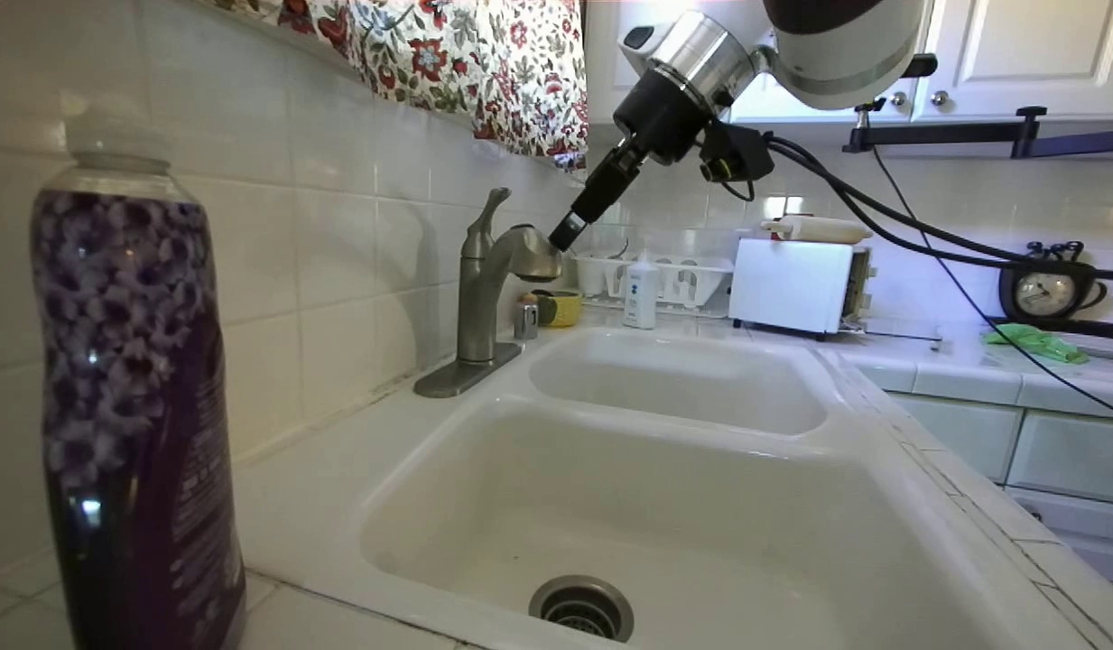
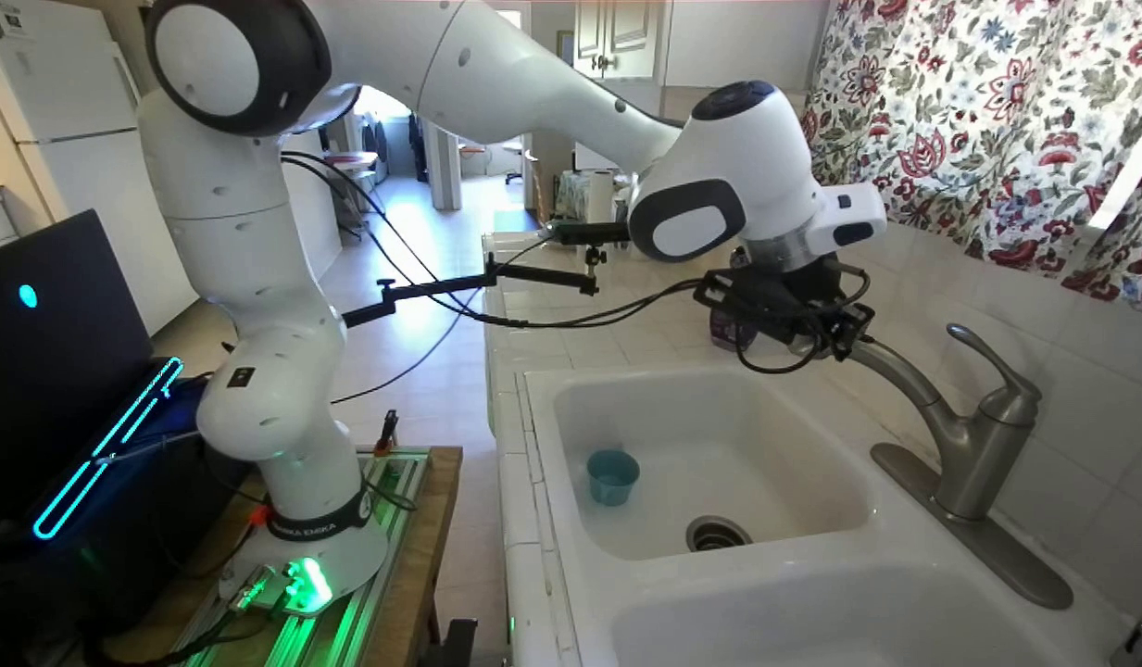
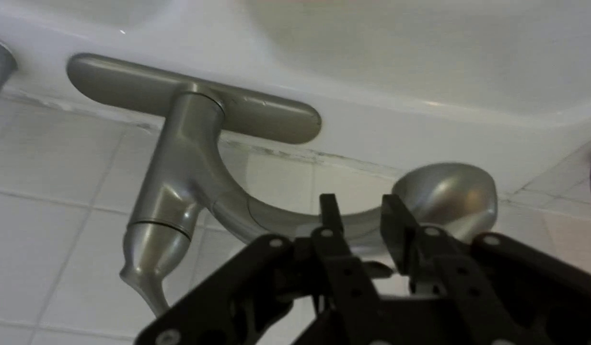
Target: Push the faucet to the left side of the sink.
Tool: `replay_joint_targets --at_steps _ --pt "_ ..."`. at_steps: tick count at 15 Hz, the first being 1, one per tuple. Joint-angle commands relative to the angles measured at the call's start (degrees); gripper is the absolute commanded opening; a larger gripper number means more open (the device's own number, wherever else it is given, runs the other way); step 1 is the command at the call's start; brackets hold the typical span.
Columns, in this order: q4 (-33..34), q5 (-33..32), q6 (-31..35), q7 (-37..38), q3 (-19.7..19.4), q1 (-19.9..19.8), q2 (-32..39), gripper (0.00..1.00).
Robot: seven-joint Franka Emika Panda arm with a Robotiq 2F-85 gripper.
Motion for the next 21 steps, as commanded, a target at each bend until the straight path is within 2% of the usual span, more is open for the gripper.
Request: replay_joint_targets --at_steps 1,3,6,7,9,14,16,18,19,21 --pt "-3.46 -15.73 -7.00 10.15 1.61 -6.24 -5.01 0.60" --pt "-5.28 -23.55 -12.37 13.82 1.40 -8.99 -8.27 0.74" --pt "-5.09 -30.09 -24.00 18.47 1.77 -12.06 -12.83 0.96" --pt "-4.29 -31.92 -28.62 20.31 2.13 -12.86 -14.19 0.99" --pt "-2.26 -34.79 -37.19 24.32 3.00 -14.06 -16.36 1.00" --pt "5.74 -33.45 -55.41 32.32 4.12 -14.72 -18.84 1.00" --pt "9.21 -31.86 -58.80 36.10 4.25 -14.46 -18.97 1.00" --pt "11.46 -32.92 -59.89 40.44 5.12 -14.52 -18.84 1.00" --pt "8.89 -32.71 -57.69 36.78 3.88 -13.88 -19.38 1.00" --pt "10.36 -32.71 -58.55 38.85 4.43 -13.89 -19.37 1.00"
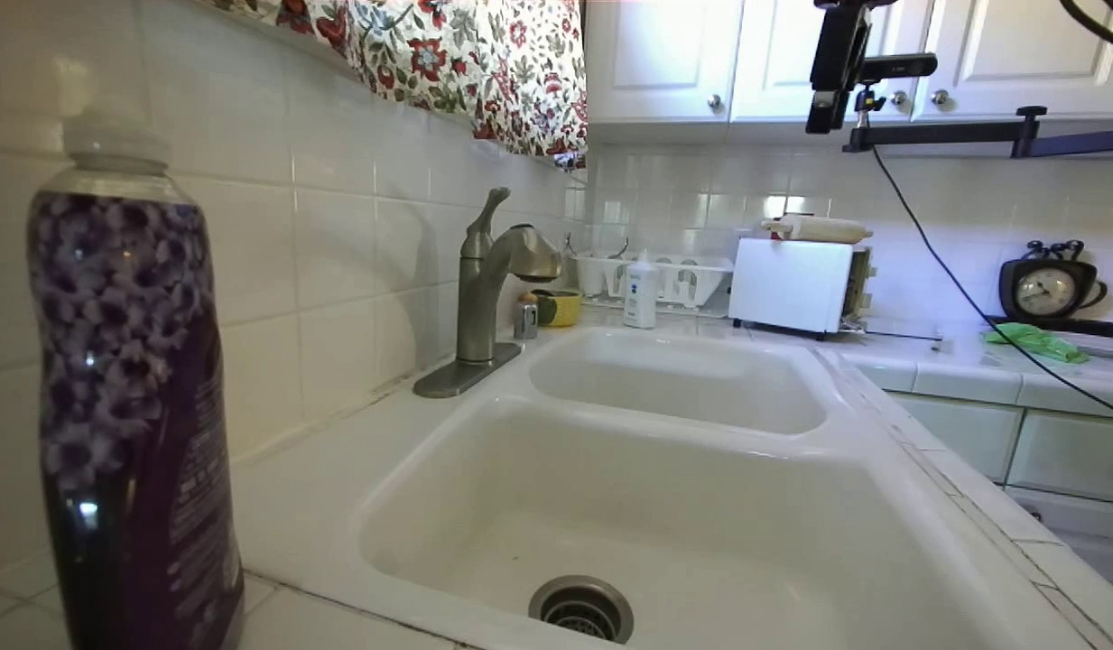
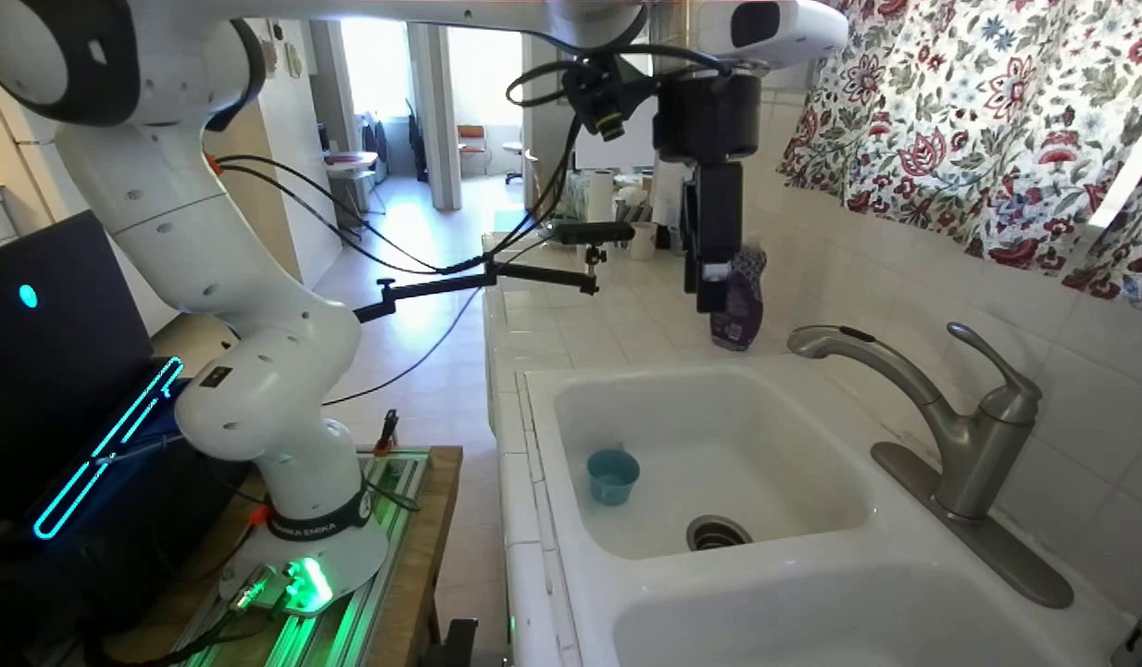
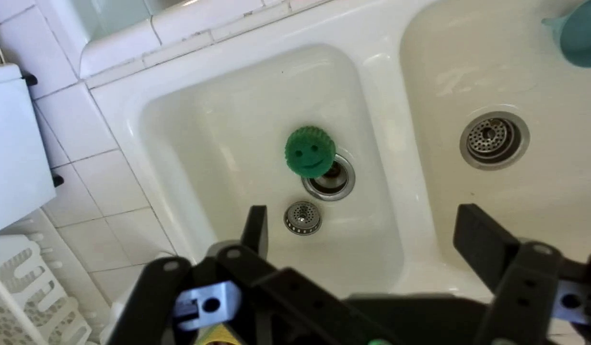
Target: Push the faucet to the left side of the sink.
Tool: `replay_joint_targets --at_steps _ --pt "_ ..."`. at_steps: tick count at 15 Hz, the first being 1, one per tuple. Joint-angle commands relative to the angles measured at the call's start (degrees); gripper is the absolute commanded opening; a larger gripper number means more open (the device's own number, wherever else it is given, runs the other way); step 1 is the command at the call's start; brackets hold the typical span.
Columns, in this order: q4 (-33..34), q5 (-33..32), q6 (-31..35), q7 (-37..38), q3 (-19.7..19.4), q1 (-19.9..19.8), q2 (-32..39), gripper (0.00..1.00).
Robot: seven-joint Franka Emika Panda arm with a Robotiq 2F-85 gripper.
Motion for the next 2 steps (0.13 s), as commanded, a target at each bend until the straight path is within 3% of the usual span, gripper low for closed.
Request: replay_joint_targets --at_steps 1,2 --pt "0.32 0.00 -0.22 0.38 0.08 0.05 0.08 1.00" --pt "0.32 0.01 -0.22 0.55 0.08 0.03 0.12 1.00"
